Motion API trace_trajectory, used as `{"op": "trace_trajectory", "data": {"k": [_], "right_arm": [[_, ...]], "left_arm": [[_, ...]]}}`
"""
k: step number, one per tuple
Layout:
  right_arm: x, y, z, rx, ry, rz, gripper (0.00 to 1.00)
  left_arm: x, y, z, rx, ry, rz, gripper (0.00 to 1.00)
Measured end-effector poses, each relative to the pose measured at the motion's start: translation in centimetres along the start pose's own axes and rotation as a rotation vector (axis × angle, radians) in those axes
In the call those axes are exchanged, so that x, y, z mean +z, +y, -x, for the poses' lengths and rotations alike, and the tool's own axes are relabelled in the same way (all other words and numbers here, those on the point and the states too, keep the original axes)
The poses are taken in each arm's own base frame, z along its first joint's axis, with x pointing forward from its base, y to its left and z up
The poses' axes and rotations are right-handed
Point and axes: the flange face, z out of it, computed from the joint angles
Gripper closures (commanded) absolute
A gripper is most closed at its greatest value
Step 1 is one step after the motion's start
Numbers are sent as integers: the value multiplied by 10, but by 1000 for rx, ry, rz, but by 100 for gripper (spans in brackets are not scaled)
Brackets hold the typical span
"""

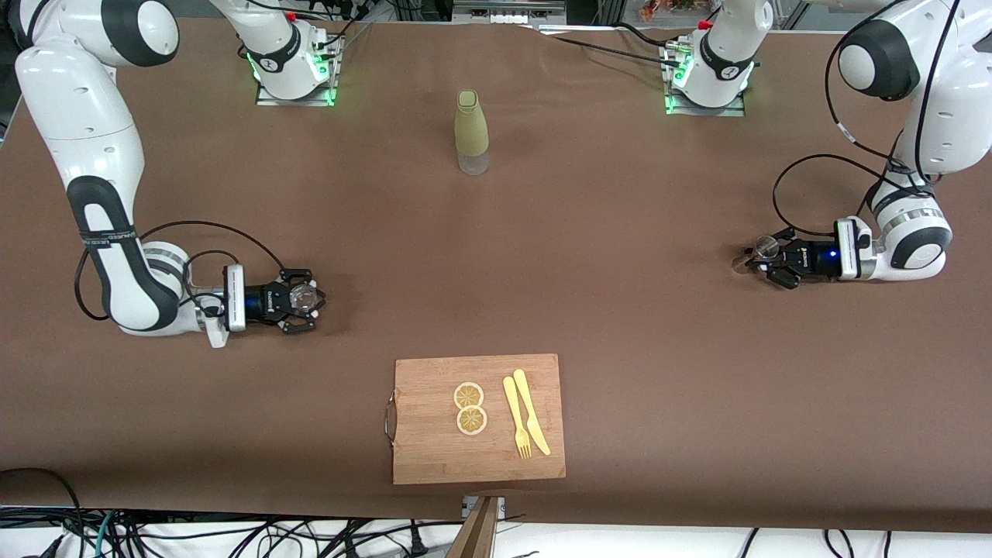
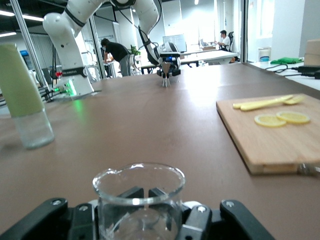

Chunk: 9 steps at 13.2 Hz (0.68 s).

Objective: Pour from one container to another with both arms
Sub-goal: 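Lift the cup and jigger, bringing both grippers together mid-table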

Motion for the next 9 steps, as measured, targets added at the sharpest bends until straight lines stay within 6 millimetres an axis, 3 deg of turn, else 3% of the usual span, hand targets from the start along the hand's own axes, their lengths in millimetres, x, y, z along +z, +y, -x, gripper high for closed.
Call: {"op": "trace_trajectory", "data": {"k": [4, 7, 9], "right_arm": [[59, 18, -47, 16, 62, -60, 100], [95, 31, -66, 1, 59, -37, 100], [117, 38, -75, -1, 60, 3, 100]], "left_arm": [[0, 0, 0, 0, 0, 0, 100], [1, -2, -1, 4, 1, 2, 100], [16, -14, -8, 28, 20, 15, 100]]}}
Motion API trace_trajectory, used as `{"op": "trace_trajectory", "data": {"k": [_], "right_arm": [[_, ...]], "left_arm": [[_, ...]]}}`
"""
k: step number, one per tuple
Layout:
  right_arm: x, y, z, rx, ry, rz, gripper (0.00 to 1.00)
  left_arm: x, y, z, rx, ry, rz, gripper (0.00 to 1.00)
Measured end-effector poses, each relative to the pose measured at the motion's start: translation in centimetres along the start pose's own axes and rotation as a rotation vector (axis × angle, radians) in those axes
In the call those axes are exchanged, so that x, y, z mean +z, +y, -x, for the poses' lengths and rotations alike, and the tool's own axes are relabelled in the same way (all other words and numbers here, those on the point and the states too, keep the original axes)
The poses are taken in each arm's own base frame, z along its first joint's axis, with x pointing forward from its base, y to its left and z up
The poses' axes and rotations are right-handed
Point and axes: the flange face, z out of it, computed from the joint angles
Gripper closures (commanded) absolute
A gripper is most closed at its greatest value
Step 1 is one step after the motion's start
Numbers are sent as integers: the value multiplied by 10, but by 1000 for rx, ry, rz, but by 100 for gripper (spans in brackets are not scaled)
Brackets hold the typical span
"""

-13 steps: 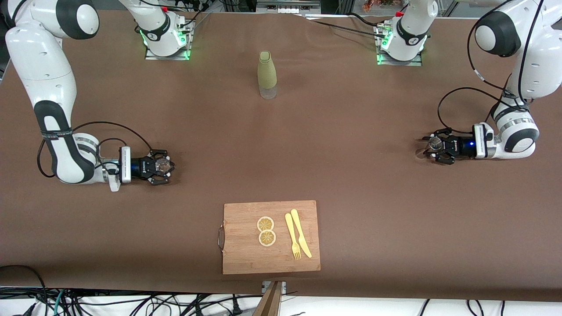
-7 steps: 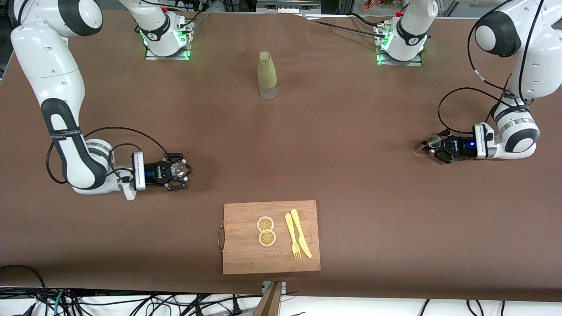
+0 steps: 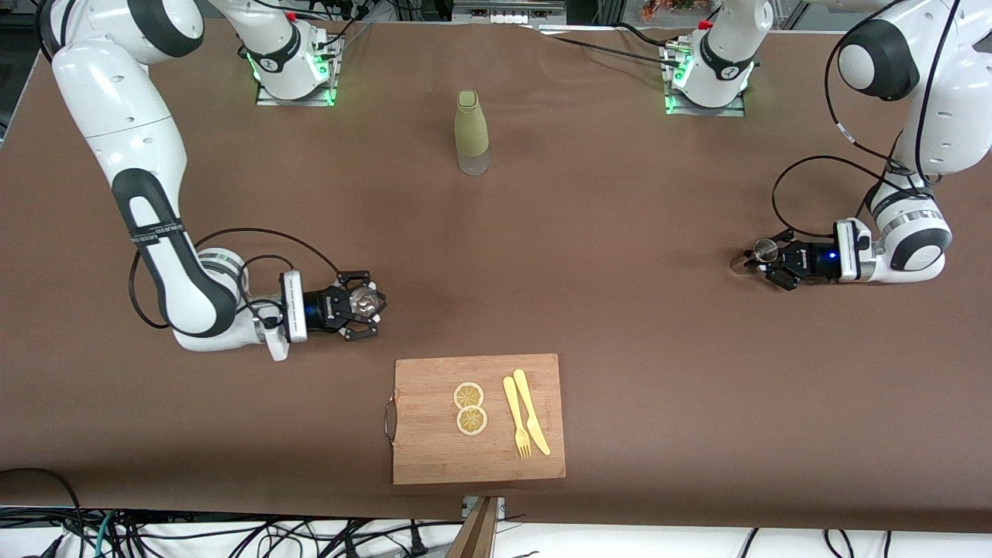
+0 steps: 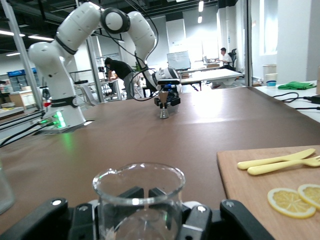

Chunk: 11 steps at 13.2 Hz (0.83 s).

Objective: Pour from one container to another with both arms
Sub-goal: 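Lift the cup and jigger, bringing both grippers together mid-table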

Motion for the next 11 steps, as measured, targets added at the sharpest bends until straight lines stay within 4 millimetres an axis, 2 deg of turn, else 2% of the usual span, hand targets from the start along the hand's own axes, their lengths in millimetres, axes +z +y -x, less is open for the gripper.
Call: {"op": "trace_trajectory", "data": {"k": [2, 6, 9, 11], "right_arm": [[24, 6, -5, 3, -7, 48, 100], [69, 11, -17, 14, -3, 115, 100], [105, 12, -30, 39, -39, 148, 100], [130, 10, -46, 57, -82, 175, 100]], "left_arm": [[30, -20, -10, 33, 29, 12, 100], [122, -63, -27, 71, 44, 31, 100], [187, -84, -36, 61, 58, 12, 100], [222, -95, -44, 50, 54, -15, 100]]}}
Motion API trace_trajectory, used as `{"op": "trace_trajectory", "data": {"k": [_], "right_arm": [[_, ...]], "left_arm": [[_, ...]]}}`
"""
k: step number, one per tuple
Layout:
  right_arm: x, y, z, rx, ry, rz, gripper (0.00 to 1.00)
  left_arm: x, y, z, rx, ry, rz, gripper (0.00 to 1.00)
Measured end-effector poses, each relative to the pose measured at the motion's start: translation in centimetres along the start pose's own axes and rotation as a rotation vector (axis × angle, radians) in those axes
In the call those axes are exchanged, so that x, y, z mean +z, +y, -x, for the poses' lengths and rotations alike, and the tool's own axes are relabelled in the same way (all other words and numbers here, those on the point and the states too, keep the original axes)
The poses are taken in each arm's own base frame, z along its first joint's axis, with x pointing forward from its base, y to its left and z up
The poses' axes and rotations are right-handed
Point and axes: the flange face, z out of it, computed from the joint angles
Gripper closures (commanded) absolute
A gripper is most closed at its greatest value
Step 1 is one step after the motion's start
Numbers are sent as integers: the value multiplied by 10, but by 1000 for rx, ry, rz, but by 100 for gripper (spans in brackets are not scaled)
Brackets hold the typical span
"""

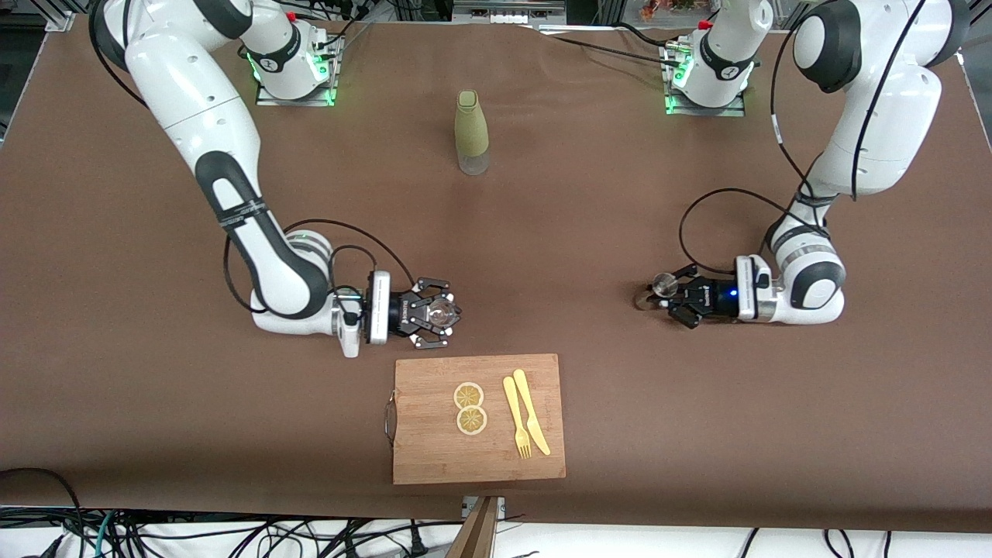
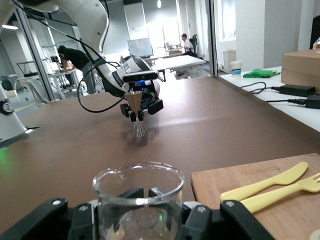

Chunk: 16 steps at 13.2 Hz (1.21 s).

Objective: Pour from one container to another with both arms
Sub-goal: 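Lift the cup and jigger, bringing both grippers together mid-table, then tilt the glass cup with the right gripper over the jigger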

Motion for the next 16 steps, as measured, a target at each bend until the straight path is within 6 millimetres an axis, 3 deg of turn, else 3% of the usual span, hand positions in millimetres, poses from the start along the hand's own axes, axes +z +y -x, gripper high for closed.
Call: {"op": "trace_trajectory", "data": {"k": [3, 7, 13, 16], "right_arm": [[30, -13, -24, 23, -46, 58, 100], [55, -24, -40, 22, -93, 151, 100], [86, -44, -73, -3, -211, 355, 100], [102, -64, -79, -31, -290, 465, 100]], "left_arm": [[49, -10, -5, -13, 7, -52, 100], [114, -7, -6, -23, -4, -53, 100], [181, 1, -8, -38, -19, -82, 100], [201, 1, -11, -44, -27, -107, 100]]}}
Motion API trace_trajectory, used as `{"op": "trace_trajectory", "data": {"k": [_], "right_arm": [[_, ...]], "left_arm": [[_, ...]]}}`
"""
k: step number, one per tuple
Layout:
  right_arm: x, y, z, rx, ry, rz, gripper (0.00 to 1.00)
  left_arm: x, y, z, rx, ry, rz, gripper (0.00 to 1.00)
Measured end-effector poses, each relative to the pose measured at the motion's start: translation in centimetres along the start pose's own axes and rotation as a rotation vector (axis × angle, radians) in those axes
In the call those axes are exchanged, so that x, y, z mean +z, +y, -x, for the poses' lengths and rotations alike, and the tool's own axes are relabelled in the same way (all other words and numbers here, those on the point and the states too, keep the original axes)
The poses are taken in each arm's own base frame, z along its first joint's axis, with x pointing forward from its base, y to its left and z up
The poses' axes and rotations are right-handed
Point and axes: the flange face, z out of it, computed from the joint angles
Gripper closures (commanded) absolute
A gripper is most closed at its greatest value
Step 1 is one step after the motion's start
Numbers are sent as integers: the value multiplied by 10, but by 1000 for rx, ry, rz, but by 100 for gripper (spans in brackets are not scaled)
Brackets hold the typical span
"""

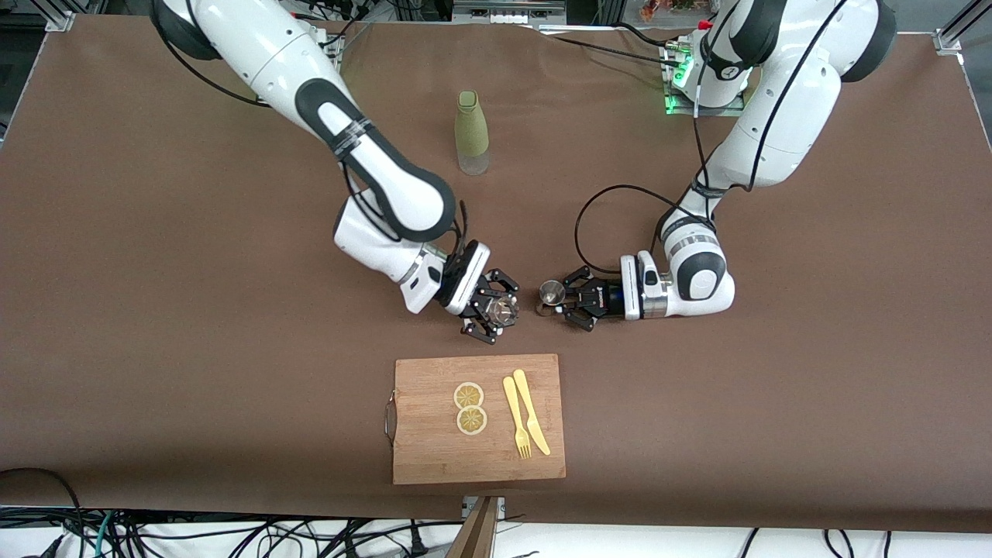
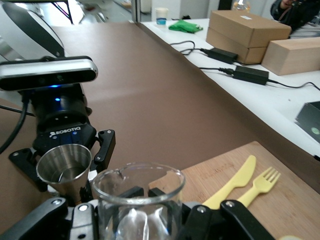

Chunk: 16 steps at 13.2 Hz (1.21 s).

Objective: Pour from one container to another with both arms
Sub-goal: 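Tilt the glass cup with the right gripper over the jigger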

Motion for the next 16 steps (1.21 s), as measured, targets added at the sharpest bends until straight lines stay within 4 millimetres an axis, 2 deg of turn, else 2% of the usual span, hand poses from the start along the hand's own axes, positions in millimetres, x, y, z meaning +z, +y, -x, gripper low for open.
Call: {"op": "trace_trajectory", "data": {"k": [3, 6, 10, 16], "right_arm": [[-10, -2, -14, -22, -17, 67, 100], [-34, -5, -29, -59, -29, 91, 100], [-67, -18, -32, -145, -92, 135, 100], [-70, -21, -23, -234, -123, 136, 100]], "left_arm": [[14, 1, -3, -5, -13, -28, 100], [30, 3, -8, -12, -12, -43, 100], [52, 7, -14, -13, -15, -58, 100], [78, 13, -24, -23, -5, -77, 100]]}}
